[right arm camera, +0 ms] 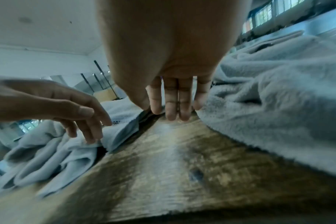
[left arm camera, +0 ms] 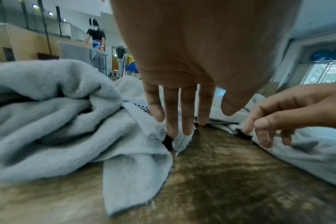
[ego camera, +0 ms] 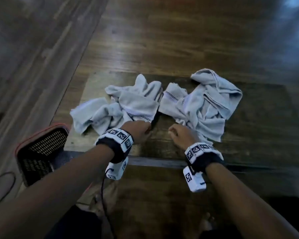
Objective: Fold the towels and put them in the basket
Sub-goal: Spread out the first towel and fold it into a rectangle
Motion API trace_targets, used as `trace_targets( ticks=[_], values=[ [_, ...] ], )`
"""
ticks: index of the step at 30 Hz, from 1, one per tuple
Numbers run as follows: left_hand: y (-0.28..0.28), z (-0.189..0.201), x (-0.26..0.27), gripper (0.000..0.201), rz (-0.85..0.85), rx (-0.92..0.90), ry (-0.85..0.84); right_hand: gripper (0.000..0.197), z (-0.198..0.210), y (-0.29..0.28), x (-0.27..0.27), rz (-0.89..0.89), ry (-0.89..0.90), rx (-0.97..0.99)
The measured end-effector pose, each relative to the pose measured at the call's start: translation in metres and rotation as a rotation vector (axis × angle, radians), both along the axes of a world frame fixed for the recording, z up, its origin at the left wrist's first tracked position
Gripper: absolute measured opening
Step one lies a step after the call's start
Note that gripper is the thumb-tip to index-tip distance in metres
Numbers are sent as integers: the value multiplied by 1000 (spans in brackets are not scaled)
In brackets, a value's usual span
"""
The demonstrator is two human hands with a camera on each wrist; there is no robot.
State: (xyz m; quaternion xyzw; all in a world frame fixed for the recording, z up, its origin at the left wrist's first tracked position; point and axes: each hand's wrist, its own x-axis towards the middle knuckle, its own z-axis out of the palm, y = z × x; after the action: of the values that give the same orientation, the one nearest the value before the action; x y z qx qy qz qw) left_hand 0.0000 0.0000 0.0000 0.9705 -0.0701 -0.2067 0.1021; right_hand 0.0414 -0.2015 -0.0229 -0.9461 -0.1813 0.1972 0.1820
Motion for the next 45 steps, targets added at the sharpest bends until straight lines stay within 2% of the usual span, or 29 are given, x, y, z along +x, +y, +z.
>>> trace_targets(
  ticks=[5,8,10,13,15,19,26,30,34,41,45],
  values=[
    [-3,-29,1,30,-41,149,-106,17,-38,-9,-15,18,-192,-61],
    [-2,-33,-18,34,-2,105,-165,16,-38,-14,-28,17,-242,-61],
    [-1,-22,-44,36,57,50,-148,17,-24,-11,-42,16,-211,-111],
    [-2,-5,-89,39,47,23,-78,28,1,-7,-75,68,-17,-173],
    [3,13,-117,37,62,18,-119,35,23,-1,-96,111,20,-184],
    [7,51,-161,34,105,-44,-192,40,66,2,-138,131,-22,-153],
    [-5,89,-192,34,4,-10,-220,37,114,4,-172,226,-141,-82],
    [-1,97,-174,34,-8,42,-231,42,121,7,-158,259,-129,-102],
    [11,85,-137,38,-5,103,-205,43,111,15,-121,279,-107,-140],
    [52,45,-27,40,54,69,-200,41,70,56,-6,263,-60,-154],
    [76,16,32,53,194,70,-337,50,34,85,51,185,-114,-62]
  ],
)
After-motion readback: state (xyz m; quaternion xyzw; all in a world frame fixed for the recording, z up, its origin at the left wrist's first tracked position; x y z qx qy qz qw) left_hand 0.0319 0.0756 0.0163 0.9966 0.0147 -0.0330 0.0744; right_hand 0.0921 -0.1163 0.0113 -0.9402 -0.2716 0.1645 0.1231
